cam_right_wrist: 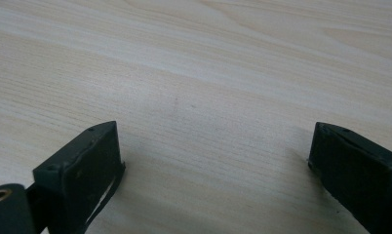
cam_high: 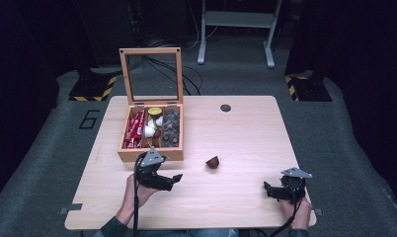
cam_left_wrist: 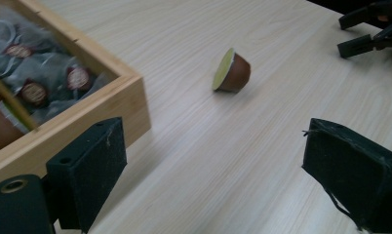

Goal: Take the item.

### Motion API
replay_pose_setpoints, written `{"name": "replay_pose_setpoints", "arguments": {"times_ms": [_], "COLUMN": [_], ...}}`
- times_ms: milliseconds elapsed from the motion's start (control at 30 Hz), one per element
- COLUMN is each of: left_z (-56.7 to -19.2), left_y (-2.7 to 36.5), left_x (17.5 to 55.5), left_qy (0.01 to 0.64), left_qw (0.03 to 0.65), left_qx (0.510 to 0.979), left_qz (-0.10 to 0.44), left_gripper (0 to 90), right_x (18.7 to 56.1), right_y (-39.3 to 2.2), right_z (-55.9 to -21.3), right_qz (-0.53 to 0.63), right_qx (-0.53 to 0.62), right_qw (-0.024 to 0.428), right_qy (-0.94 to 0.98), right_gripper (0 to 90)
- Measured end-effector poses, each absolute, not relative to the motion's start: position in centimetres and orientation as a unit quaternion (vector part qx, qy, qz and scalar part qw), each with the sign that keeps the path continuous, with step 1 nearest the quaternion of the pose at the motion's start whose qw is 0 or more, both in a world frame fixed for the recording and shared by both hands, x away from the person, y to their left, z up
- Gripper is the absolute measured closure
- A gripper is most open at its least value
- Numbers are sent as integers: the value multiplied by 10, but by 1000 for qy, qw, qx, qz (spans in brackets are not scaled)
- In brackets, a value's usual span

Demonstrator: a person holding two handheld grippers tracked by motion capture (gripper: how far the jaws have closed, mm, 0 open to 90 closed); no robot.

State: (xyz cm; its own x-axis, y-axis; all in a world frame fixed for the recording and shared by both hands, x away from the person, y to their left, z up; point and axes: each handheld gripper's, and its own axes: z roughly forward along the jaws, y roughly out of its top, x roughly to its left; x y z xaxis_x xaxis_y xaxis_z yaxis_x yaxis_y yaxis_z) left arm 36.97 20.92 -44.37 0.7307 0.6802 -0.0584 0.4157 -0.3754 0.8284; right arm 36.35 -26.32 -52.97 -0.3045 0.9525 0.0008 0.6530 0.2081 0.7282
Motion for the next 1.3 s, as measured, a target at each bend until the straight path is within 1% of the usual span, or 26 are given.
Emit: {"name": "replay_pose_setpoints", "arguments": {"times_ms": [367, 567, 667, 733, 800, 1033, 1200, 1300], "left_z": [-461, -480, -491, -498, -508, -528, -531, -531], "left_y": [269, 298, 313, 319, 328, 345, 350, 351], "left_x": [351, 345, 342, 340, 340, 343, 344, 346], "left_qy": [388, 427, 445, 458, 472, 498, 505, 504], "left_qw": [435, 425, 406, 387, 375, 356, 357, 346], "left_qx": [796, 781, 779, 778, 775, 767, 761, 766], "left_qz": [163, 166, 174, 189, 190, 191, 196, 199], "left_gripper": [40, 10, 2, 3, 3, 2, 2, 2], "right_x": [363, 363, 363, 363, 363, 363, 363, 363], "right_y": [-263, -263, -263, -263, -263, -263, -263, -263], "right_z": [-530, -530, -530, -530, -530, -530, -530, -530], "right_qz": [320, 320, 320, 320, 320, 319, 319, 319], "right_qx": [543, 543, 543, 544, 544, 546, 547, 547], "right_qw": [234, 234, 234, 234, 235, 235, 235, 235], "right_qy": [741, 740, 740, 740, 739, 738, 738, 738], "right_gripper": [43, 43, 43, 43, 43, 43, 42, 43]}}
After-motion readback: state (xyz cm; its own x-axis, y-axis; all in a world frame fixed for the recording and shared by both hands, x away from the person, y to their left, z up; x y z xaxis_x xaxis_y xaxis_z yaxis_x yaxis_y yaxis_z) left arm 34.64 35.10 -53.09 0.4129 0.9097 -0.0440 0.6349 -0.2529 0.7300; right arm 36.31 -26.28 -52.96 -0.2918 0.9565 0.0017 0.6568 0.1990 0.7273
